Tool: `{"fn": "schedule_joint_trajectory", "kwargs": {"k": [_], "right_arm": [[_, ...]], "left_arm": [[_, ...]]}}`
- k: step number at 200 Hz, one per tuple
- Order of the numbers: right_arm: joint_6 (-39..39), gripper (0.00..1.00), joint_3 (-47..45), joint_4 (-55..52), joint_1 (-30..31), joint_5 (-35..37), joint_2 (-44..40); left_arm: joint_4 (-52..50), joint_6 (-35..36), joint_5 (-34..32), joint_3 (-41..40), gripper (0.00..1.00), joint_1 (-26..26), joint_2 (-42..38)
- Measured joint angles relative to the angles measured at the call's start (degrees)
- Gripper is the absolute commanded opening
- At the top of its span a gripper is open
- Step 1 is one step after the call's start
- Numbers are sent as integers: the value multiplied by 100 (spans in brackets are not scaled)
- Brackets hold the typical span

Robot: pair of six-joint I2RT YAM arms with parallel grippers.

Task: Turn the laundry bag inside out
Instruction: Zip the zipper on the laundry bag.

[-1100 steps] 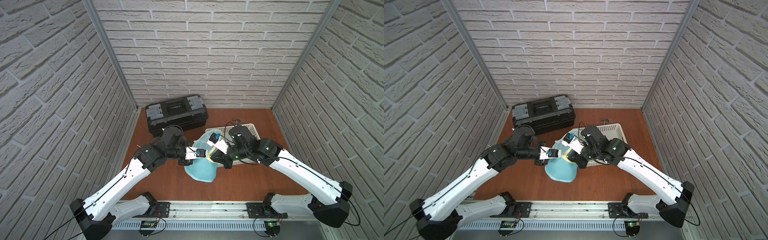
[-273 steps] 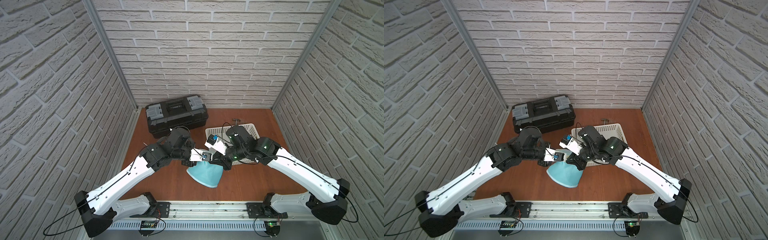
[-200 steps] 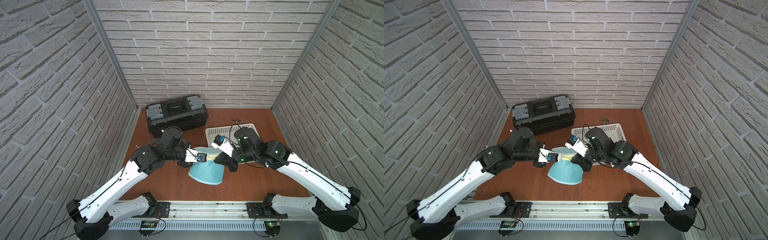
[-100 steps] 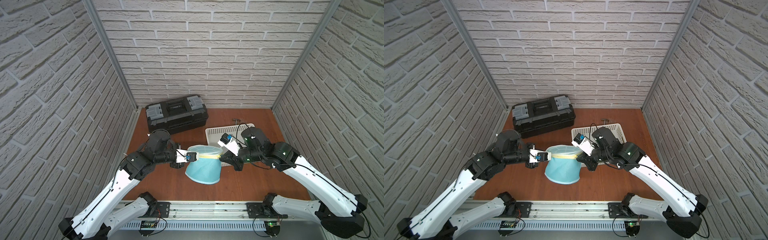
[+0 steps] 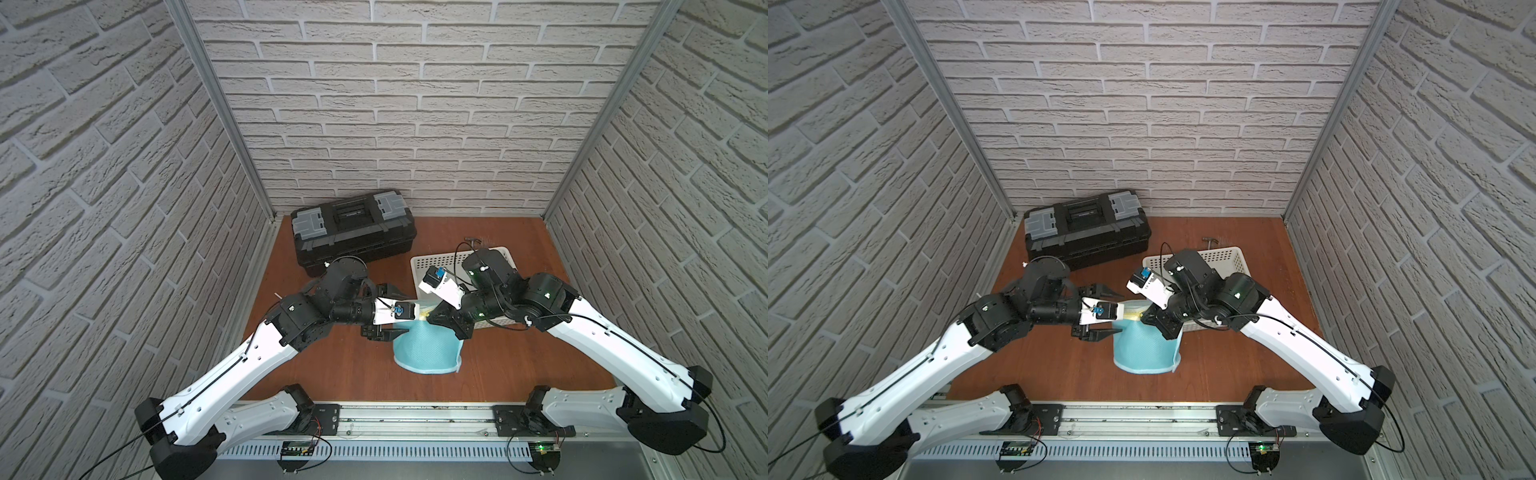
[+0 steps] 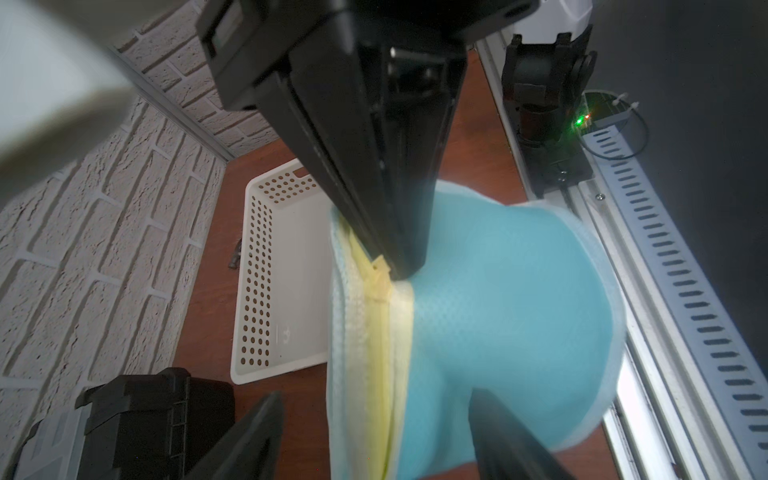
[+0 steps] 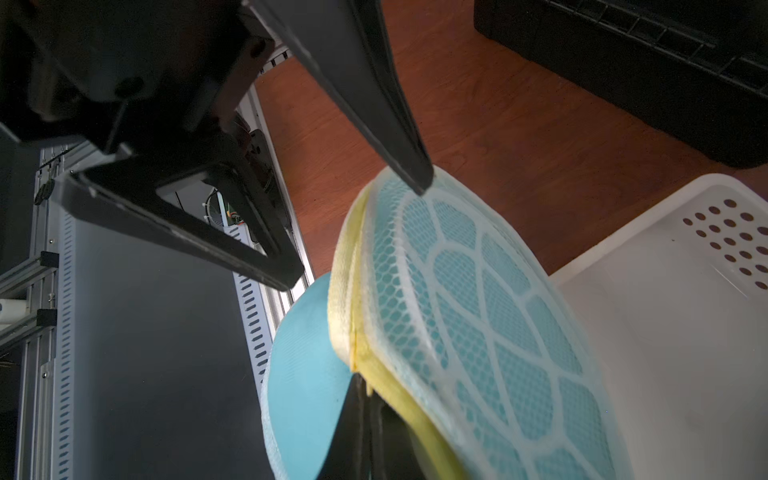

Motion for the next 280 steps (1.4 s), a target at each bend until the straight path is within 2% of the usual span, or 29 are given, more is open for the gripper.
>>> {"fn": "schedule_joint_trajectory", "kwargs": {"k": [18,61,80,123,185,280], "right_arm": [[0,3,22,70,52,-44,66],[0,3,24,170,72,-55,85],[-4,3,24,186,79,-37,83],[-52,3,-20,197,90,256,-20],[-203,3,-323,13,-315,420,-566],[-308,3,-372,2,-433,385,-599]], "left_arm": [[2,-55,-33,57,58,-4,114],[-61,-101,-85,170,15,-4,173],[-103,-72,-107,177,0,-4,173],[-114,142,-205,155,0,-2,46],[0,634,-122,-369,0,343,-938],[136,789,103,-551,0,562,-1071]]}}
